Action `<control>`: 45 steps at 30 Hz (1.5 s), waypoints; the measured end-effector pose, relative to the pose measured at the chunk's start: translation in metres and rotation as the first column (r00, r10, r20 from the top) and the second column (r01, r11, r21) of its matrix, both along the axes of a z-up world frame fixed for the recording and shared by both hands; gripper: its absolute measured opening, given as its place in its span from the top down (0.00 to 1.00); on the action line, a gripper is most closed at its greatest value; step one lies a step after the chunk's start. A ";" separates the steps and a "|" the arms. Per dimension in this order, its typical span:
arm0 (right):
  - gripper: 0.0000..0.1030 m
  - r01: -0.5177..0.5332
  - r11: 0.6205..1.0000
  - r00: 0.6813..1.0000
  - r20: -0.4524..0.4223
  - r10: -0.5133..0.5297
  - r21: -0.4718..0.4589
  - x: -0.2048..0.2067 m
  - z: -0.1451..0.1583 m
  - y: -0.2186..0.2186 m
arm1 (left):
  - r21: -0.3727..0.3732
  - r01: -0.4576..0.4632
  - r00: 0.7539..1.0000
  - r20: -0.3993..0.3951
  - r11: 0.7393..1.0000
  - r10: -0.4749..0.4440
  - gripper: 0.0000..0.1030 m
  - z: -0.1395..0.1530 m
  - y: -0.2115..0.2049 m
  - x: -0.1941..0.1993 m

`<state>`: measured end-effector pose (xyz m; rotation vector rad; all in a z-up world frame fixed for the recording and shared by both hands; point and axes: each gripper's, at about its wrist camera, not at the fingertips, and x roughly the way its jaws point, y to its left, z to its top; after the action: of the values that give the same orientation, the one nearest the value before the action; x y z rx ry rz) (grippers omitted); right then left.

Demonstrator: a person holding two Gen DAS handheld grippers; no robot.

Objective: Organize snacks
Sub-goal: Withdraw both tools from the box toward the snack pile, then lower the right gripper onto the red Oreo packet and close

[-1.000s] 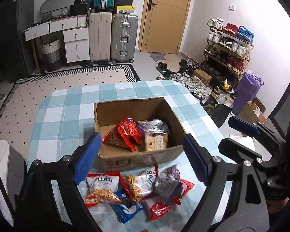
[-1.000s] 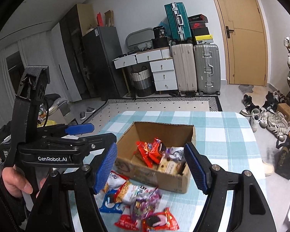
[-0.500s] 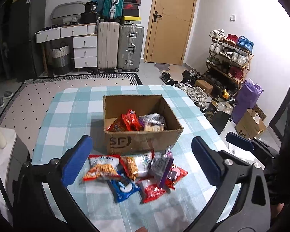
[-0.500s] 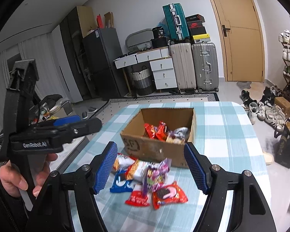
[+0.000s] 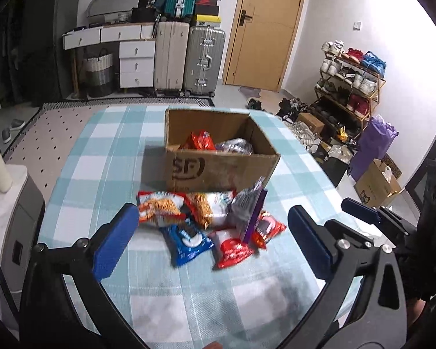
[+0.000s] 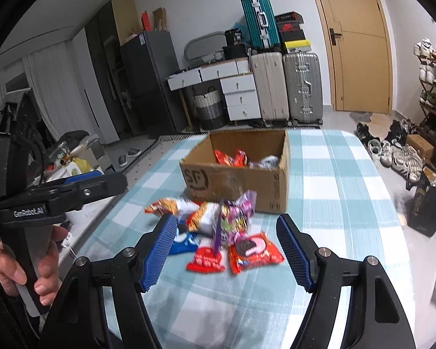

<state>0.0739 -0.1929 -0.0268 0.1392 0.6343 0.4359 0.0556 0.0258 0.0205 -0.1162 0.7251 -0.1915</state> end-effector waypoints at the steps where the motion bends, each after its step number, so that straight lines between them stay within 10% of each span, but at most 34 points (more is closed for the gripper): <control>1: 0.29 0.002 1.000 1.000 -0.009 -0.002 -0.002 0.000 -0.004 -0.001 | -0.001 -0.007 1.000 -0.009 1.000 0.007 0.01 -0.005 0.002 -0.001; 38: 0.29 -0.044 0.995 0.965 -0.260 0.018 -0.094 0.099 -0.132 0.025 | -0.024 -0.056 0.977 -0.205 0.998 0.050 0.01 -0.128 0.012 0.040; 45: 0.44 -0.067 0.984 0.968 -0.248 0.025 -0.163 0.107 -0.136 0.038 | -0.027 -0.061 0.974 -0.220 0.998 0.054 0.01 -0.137 0.017 0.045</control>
<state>0.1809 -0.1549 -0.1623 0.0145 0.9172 0.4106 0.1009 0.0424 -0.1167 -0.1921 0.9376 -0.1363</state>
